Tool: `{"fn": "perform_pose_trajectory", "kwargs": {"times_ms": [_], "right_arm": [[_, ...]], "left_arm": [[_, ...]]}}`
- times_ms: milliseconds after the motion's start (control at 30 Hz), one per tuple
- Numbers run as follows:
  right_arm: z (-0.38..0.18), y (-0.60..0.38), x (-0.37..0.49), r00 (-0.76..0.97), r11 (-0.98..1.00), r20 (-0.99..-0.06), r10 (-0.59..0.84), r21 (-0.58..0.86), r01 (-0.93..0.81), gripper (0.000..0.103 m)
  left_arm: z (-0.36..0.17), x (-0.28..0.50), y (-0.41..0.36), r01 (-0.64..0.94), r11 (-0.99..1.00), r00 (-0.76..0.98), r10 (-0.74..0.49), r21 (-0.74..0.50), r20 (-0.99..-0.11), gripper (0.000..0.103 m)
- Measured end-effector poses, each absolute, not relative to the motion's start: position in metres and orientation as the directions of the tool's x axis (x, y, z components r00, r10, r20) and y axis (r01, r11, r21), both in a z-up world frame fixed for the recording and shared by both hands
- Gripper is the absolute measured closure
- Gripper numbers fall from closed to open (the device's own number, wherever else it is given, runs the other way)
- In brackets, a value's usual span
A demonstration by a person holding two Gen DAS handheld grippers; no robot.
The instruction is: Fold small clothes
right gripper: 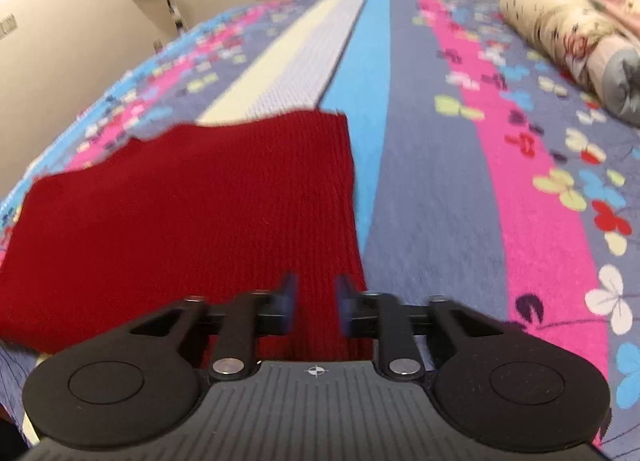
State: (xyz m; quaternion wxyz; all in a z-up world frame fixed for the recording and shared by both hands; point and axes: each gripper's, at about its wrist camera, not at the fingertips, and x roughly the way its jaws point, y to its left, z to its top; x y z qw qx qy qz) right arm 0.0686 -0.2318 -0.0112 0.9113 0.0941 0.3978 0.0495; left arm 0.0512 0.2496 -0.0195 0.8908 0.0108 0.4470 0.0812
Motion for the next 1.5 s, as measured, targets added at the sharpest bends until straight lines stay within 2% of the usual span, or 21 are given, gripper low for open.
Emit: {"fn": "perform_pose_trajectory", "kwargs": {"times_ms": [133, 233, 267, 333, 467, 567, 667, 767, 900, 1000, 1033, 1200, 1300, 1333, 1367, 1500], "right_arm": [[-0.005, -0.212, 0.055, 0.741, 0.979, -0.651, 0.165, 0.202, -0.04, 0.1], [-0.002, -0.192, 0.048, 0.772, 0.982, -0.613, 0.169, 0.175, -0.075, 0.098], [-0.002, -0.184, 0.046, 0.777, 0.983, -0.607, 0.168, 0.162, -0.087, 0.095], [-0.005, -0.167, 0.043, 0.772, 0.983, -0.61, 0.181, 0.143, -0.117, 0.09], [-0.016, -0.132, 0.038, 0.737, 0.97, -0.632, 0.24, 0.133, -0.201, 0.094], [-0.025, -0.116, 0.041, 0.728, 0.977, -0.652, 0.21, 0.106, -0.186, 0.094], [-0.04, -0.116, 0.053, 0.65, 0.978, -0.731, 0.207, 0.154, -0.139, 0.093], [-0.033, -0.109, 0.051, 0.668, 0.984, -0.723, 0.176, 0.113, -0.137, 0.093], [-0.016, -0.082, 0.041, 0.728, 0.98, -0.664, 0.17, 0.034, -0.198, 0.093], [-0.005, -0.058, 0.035, 0.746, 0.966, -0.628, 0.224, 0.04, -0.256, 0.096], [-0.003, -0.048, 0.033, 0.748, 0.96, -0.618, 0.244, 0.043, -0.277, 0.101], [-0.005, 0.003, 0.027, 0.718, 0.925, -0.614, 0.326, 0.051, -0.376, 0.1], [-0.009, 0.026, 0.023, 0.697, 0.908, -0.62, 0.361, 0.065, -0.413, 0.085], [-0.011, 0.034, 0.021, 0.689, 0.901, -0.619, 0.377, 0.072, -0.428, 0.075], [-0.012, 0.042, 0.02, 0.684, 0.894, -0.619, 0.386, 0.067, -0.443, 0.07], [-0.01, 0.081, 0.011, 0.666, 0.842, -0.604, 0.438, 0.017, -0.539, 0.063]], "left_arm": [[-0.016, 0.044, 0.275, -0.189, 0.98, 0.598, 0.161, 0.058, -0.785, 0.046], [-0.015, 0.039, 0.295, -0.228, 0.973, 0.598, 0.169, 0.036, -0.784, 0.046], [-0.015, 0.037, 0.301, -0.241, 0.97, 0.597, 0.175, 0.033, -0.783, 0.046], [-0.016, 0.034, 0.312, -0.258, 0.966, 0.596, 0.183, 0.03, -0.782, 0.046], [-0.017, 0.027, 0.327, -0.274, 0.962, 0.593, 0.182, 0.016, -0.784, 0.046], [-0.019, 0.023, 0.334, -0.274, 0.962, 0.589, 0.182, 0.017, -0.787, 0.046], [-0.022, 0.02, 0.34, -0.283, 0.959, 0.586, 0.184, 0.013, -0.79, 0.046], [-0.021, 0.016, 0.349, -0.304, 0.953, 0.587, 0.185, -0.003, -0.788, 0.046], [-0.018, 0.015, 0.354, -0.322, 0.947, 0.599, 0.188, -0.019, -0.779, 0.046], [-0.016, 0.016, 0.355, -0.323, 0.946, 0.605, 0.184, -0.027, -0.775, 0.046], [-0.015, 0.017, 0.354, -0.322, 0.946, 0.606, 0.183, -0.029, -0.774, 0.046], [-0.016, 0.019, 0.355, -0.33, 0.943, 0.604, 0.188, -0.029, -0.775, 0.046], [-0.016, 0.018, 0.357, -0.336, 0.941, 0.603, 0.186, -0.035, -0.775, 0.046], [-0.016, 0.017, 0.358, -0.335, 0.941, 0.607, 0.186, -0.037, -0.773, 0.046], [-0.016, 0.016, 0.359, -0.337, 0.941, 0.608, 0.188, -0.036, -0.771, 0.046], [-0.017, 0.016, 0.366, -0.355, 0.934, 0.601, 0.192, -0.044, -0.776, 0.046]]}}
